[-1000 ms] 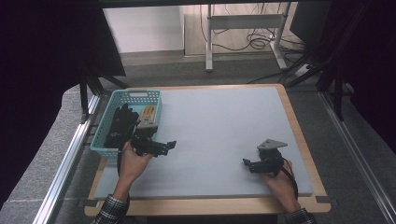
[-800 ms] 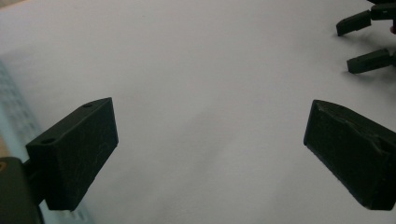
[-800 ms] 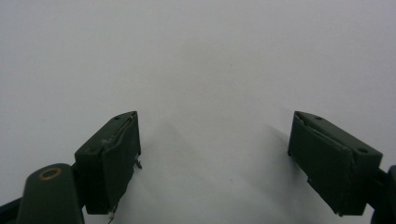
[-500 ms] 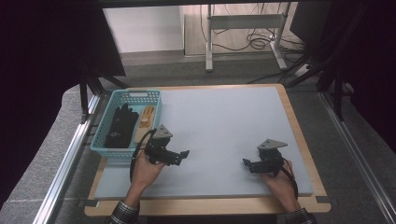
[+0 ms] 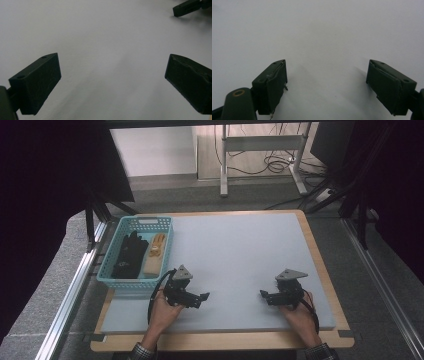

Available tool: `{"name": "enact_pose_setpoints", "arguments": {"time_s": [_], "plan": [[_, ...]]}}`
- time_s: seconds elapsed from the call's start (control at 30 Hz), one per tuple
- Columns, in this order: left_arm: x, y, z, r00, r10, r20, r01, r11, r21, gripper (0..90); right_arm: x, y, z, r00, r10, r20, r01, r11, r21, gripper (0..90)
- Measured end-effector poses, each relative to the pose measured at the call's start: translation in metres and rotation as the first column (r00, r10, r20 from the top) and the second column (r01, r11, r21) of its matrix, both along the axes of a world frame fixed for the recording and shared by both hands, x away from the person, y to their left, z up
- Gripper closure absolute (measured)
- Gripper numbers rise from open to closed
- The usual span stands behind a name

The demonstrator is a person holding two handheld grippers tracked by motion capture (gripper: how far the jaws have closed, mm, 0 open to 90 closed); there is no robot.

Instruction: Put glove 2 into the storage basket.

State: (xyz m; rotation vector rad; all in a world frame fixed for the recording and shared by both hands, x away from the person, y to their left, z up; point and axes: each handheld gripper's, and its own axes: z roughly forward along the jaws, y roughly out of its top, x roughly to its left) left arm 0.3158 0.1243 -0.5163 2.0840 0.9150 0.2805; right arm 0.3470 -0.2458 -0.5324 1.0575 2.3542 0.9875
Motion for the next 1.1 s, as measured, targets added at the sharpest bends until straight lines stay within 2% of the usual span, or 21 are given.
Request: {"name": "enact_pose_setpoints", "arguments": {"time_s": [0.13,0.3,0.57,0.6,1.1], "plan": [[-0.002,-0.003,-0.009,1.0,0.002,0.003,-0.002,0.9992,0.04,0.5,0.0,0.0,0.0,1.0,0.0,0.0,0.0,1.0,-0.001,16.3],[-0.004,-0.006,-0.02,1.0,0.001,-0.009,0.0,0.9977,0.068,0.5,0.0,0.0,0.0,1.0,0.0,0.002,0.0,1.0,-0.002,16.3],[-0.007,-0.01,-0.031,0.9998,0.001,-0.022,0.002,0.9917,0.129,0.5,0.0,0.0,0.0,1.0,-0.001,0.002,0.001,1.0,-0.002,16.2],[-0.008,-0.011,-0.031,0.9999,0.003,-0.014,-0.001,0.9911,0.133,0.5,0.0,0.0,0.0,1.0,-0.001,0.002,0.001,1.0,-0.002,16.1],[-0.008,-0.011,-0.032,0.9998,0.006,-0.022,-0.003,0.9909,0.134,0.3,0.0,0.0,0.0,1.0,-0.003,0.002,0.003,1.0,-0.002,16.0]]}}
